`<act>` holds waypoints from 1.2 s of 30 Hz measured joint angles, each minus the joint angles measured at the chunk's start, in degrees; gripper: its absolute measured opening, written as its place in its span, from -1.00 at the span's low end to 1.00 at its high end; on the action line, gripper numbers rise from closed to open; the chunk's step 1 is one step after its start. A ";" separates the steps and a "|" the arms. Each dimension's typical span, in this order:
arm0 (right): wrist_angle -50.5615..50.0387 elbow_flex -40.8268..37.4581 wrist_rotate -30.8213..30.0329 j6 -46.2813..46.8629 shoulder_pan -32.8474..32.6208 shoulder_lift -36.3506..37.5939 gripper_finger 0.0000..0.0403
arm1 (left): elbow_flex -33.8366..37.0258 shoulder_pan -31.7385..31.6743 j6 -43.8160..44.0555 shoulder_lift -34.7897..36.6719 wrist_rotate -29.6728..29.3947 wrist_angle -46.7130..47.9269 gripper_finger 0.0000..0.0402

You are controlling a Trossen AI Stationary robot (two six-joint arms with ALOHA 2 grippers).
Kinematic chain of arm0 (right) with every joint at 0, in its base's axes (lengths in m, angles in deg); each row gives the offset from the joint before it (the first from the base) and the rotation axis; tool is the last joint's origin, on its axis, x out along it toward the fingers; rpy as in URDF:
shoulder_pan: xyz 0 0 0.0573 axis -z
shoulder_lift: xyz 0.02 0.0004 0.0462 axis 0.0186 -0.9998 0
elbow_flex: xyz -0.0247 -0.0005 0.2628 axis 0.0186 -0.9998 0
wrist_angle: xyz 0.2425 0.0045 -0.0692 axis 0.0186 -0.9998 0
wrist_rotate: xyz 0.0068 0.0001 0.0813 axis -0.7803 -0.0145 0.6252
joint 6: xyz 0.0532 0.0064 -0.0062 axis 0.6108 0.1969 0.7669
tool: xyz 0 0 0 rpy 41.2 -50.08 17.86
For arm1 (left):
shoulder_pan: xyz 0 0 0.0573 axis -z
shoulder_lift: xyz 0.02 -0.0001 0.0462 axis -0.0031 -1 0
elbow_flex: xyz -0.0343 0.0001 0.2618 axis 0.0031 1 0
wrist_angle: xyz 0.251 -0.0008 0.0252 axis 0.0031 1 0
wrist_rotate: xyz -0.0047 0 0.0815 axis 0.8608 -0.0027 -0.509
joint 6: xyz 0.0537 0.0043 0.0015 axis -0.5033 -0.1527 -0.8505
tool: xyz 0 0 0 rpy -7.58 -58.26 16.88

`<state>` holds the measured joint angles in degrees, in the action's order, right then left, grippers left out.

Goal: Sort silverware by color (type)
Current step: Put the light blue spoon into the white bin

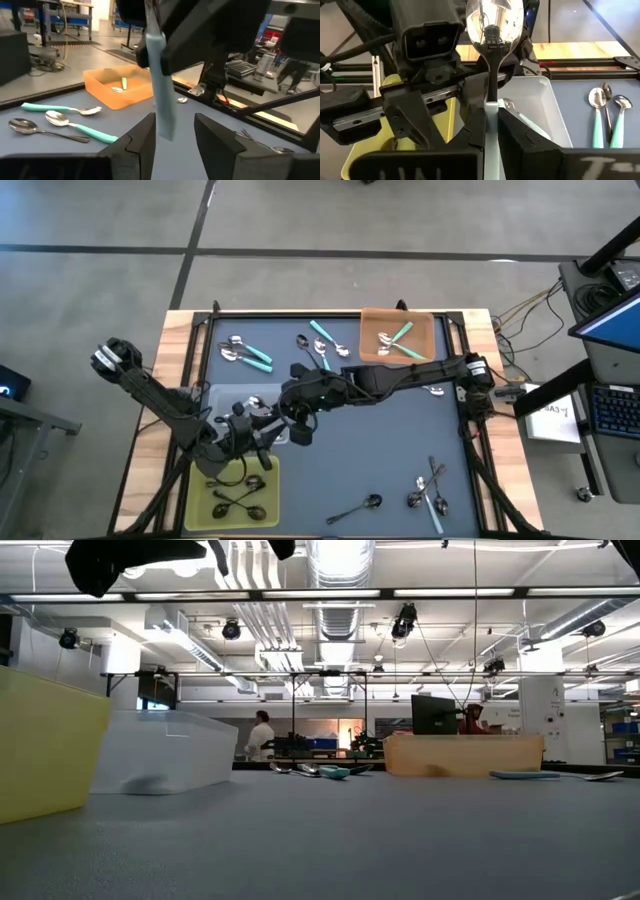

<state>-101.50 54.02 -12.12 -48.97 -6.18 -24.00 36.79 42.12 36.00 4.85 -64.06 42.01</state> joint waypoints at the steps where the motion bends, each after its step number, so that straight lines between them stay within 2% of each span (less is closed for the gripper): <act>1: 0.21 0.00 0.14 -0.01 0.00 0.00 -0.92 | -0.04 -0.07 -0.72 0.00 -0.46 0.00 -0.42; 12: 1.99 0.00 0.45 -0.44 -0.11 -0.09 -0.92 | -1.22 -1.62 -5.88 0.79 -1.60 0.07 -0.44; 15: 1.97 0.00 0.46 -0.70 -0.13 -0.13 -0.92 | -1.22 -1.83 -5.99 1.02 -1.54 0.08 -0.56; 19: 1.69 0.00 0.35 -1.65 -0.12 -0.15 -0.92 | -1.11 -2.03 -5.21 1.35 -1.78 -0.03 -0.86; 23: 1.52 0.00 0.39 -1.04 -0.11 -0.15 -0.90 | -1.11 -2.12 -4.22 1.83 -1.61 0.28 -0.86; 28: 0.30 0.07 0.47 5.37 -0.12 0.00 -0.68 | -1.07 -2.20 -4.74 2.96 1.04 0.38 -0.87; 30: -1.75 0.08 0.48 5.66 -0.11 0.03 -0.56 | -1.09 -2.18 -4.85 3.52 1.37 0.38 -0.94; 36: -10.75 2.54 0.24 5.89 0.00 0.59 -0.26 | -1.07 -2.21 -4.66 4.48 1.97 3.01 -0.94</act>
<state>-112.25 56.56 -11.88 -43.08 -6.18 -23.41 35.72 39.92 31.34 9.33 -62.09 45.02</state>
